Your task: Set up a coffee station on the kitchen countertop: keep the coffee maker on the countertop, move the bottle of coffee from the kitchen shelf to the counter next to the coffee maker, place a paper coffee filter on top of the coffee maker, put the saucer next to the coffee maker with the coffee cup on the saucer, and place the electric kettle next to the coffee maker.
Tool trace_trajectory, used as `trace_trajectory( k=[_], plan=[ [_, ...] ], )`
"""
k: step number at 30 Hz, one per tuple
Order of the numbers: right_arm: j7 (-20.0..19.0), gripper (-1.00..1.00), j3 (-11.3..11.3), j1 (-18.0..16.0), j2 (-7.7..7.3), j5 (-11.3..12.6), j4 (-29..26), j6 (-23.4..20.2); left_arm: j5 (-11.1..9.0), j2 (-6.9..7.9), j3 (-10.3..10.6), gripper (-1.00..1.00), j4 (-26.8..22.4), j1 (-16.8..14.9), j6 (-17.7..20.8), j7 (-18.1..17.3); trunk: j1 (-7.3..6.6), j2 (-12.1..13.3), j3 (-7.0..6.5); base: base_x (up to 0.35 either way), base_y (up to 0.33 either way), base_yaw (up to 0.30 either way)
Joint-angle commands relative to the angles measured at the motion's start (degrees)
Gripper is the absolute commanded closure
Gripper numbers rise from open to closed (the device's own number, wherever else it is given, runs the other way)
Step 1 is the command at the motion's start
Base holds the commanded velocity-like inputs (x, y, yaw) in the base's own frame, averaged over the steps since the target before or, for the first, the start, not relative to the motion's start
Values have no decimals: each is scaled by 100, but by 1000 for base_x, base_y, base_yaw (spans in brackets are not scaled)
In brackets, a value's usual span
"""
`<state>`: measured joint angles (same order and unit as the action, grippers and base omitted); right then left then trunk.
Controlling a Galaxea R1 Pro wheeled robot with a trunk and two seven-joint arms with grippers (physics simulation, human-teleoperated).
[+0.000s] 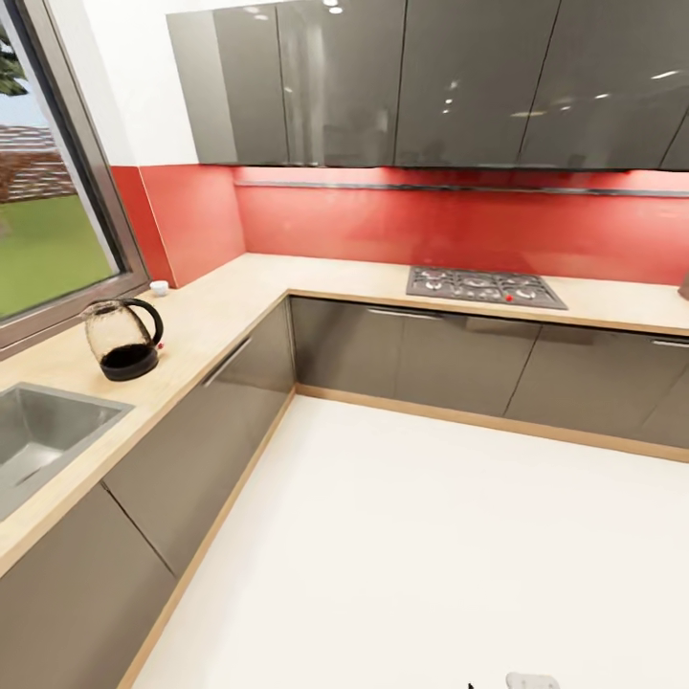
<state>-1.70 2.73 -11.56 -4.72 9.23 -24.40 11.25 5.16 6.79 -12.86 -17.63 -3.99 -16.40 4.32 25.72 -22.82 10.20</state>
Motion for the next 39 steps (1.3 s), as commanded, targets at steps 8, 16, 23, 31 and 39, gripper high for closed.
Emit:
trace_trajectory(
  k=[8,16,23,31,39],
  plan=[
    [-19,-100,26,-5,-9,70,5,110,55,0,-23,-100,31,9,-36,17,6,-10,10,338,0,0],
    [-15,-100,18,-5,-11,70,5,130,55,1,-23,-100,18,13,-38,17,6,-10,10,338,0,0],
    [-14,-100,25,-5,-11,62,5,124,55,-1,-23,-100,36,13,-38,17,6,-10,10,338,0,0],
    [-14,-100,26,-5,-3,64,5,123,55,-6,-21,-100,58,13,-38,17,6,-10,10,327,-84,0],
    [-14,-100,28,-5,-3,61,5,123,61,-10,-15,-100,71,13,-38,17,6,-10,10,317,-143,0]
  ],
)
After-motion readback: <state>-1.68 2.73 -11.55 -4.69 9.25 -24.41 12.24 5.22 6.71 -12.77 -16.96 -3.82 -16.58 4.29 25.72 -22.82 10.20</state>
